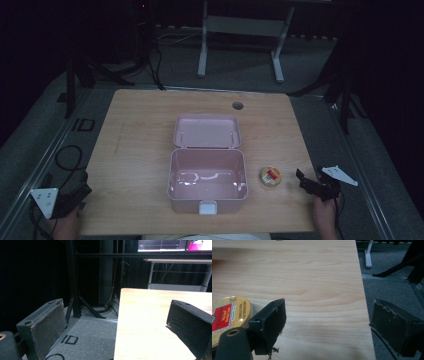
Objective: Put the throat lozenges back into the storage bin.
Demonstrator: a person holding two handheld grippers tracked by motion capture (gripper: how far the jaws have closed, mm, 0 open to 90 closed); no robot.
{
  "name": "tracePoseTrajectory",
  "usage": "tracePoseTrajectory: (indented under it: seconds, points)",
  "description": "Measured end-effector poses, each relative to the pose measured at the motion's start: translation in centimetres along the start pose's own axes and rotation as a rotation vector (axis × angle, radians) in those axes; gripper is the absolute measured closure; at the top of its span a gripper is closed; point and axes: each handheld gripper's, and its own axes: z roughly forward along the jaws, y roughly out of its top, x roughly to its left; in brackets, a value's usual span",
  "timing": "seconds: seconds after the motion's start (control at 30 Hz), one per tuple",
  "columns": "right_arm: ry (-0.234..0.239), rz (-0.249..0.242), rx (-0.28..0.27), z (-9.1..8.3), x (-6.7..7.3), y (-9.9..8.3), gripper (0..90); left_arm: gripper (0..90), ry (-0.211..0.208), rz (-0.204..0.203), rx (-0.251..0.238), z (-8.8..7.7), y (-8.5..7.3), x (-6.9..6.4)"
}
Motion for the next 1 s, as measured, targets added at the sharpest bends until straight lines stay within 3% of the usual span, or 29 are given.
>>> tracePoseTrajectory:
  seconds: [0.2,0.4,0.57,0.6,0.63,0.7,0.8,0.83,0.87,0.9,0.93,1.0]
  points:
    - [0.06,-0.009,0.095,0.5,0.0,0.3,11.5,2.6,-0.01,0.003,0.004,0.0,0.0,0.0]
    - [0.105,-0.073,0.275,0.5,0.0,1.4,11.5,2.6,-0.017,-0.004,0.007,0.1,0.0,0.1]
    - [0.125,-0.188,0.491,0.0,0.5,3.0,11.5,2.6,-0.022,-0.003,0.008,0.1,0.0,0.1]
    - [0.125,-0.188,0.491,0.0,0.5,3.0,11.5,2.6,-0.022,-0.004,0.008,0.1,0.0,0.1]
    - [0.126,-0.217,0.552,-0.1,0.7,3.5,11.5,2.6,-0.022,-0.003,0.008,0.1,0.0,0.1]
    - [0.131,-0.225,0.575,-0.2,0.8,3.7,11.5,2.6,-0.022,0.0,0.011,0.1,0.1,0.1]
    - [0.159,-0.261,0.674,-0.3,1.2,4.2,11.5,2.6,-0.023,0.002,0.01,0.1,0.0,0.1]
    - [0.173,-0.286,0.736,-0.2,1.5,4.3,11.4,2.6,-0.024,0.005,0.01,0.1,0.0,0.0]
    - [0.173,-0.286,0.736,-0.2,1.5,4.3,11.4,2.6,-0.024,0.005,0.01,0.1,0.0,0.0]
    - [0.188,-0.324,0.798,-0.2,1.8,4.3,11.4,2.6,-0.023,0.006,0.009,0.1,0.0,0.0]
    - [0.188,-0.324,0.798,-0.2,1.8,4.3,11.4,2.6,-0.023,0.006,0.01,0.1,0.0,0.0]
    - [0.199,-0.371,0.852,-0.2,2.3,4.3,11.5,2.6,-0.027,0.007,0.01,0.1,0.1,0.0]
